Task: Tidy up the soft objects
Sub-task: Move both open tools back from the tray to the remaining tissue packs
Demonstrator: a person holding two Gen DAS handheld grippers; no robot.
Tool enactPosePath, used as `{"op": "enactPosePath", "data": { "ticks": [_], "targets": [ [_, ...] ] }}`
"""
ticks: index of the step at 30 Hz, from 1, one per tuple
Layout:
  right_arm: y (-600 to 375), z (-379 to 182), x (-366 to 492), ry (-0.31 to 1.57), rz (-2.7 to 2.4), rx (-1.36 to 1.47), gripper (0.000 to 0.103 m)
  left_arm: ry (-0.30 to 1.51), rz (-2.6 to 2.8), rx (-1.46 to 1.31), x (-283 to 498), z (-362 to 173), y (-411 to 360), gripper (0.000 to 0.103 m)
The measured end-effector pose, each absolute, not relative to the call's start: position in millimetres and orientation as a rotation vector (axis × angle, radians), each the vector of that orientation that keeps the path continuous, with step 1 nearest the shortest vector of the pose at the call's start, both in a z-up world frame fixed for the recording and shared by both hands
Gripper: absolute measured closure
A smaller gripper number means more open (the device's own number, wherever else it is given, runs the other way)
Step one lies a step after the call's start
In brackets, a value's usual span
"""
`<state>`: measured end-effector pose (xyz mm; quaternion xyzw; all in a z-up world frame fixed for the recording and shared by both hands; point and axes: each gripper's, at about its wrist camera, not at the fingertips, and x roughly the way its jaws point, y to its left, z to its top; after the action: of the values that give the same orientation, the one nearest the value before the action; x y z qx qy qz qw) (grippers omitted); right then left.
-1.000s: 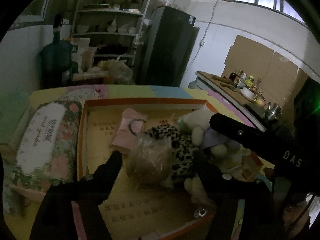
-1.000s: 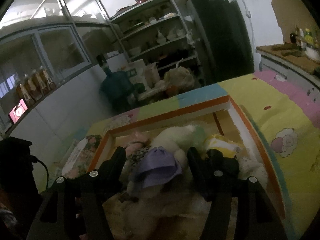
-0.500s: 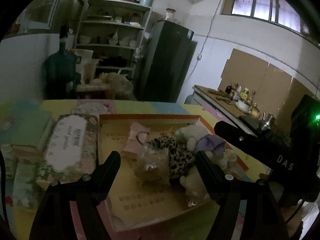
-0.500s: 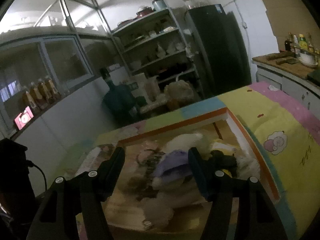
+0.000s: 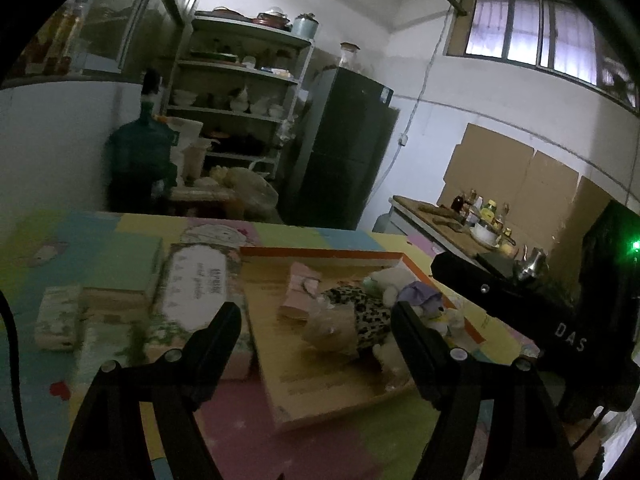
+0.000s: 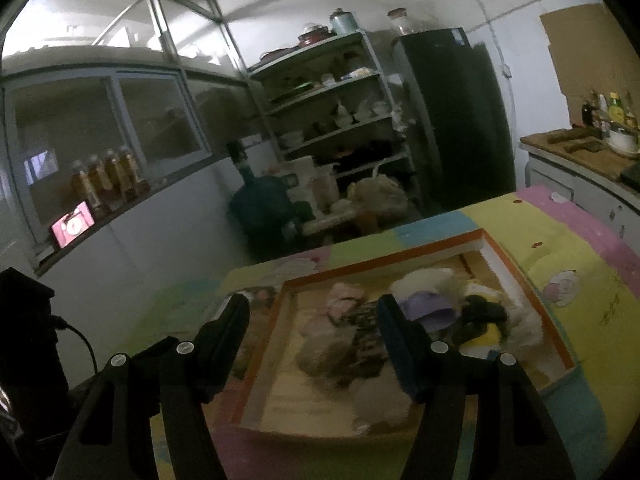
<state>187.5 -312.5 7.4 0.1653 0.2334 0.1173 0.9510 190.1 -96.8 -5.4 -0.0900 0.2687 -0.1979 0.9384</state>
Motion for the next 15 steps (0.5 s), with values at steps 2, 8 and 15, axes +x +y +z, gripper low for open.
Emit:
{"op": "enactPosePath", "data": {
  "ticks": [2, 8, 15],
  "targets": [
    [-305, 10, 185, 0.473, 0.249, 0.336, 0.035, 0.544, -0.397, -0.193, 187, -3, -90, 0.026],
    [-276, 12, 177, 0.492, 0.280, 0.364, 0.035, 0.509, -0.364, -0.217, 173, 3, -65, 0.026],
    [-247, 19, 164, 0.488, 0.310, 0.336, 0.035, 0.490, -0.307, -0.252, 158, 4, -32, 0.026]
  ]
}}
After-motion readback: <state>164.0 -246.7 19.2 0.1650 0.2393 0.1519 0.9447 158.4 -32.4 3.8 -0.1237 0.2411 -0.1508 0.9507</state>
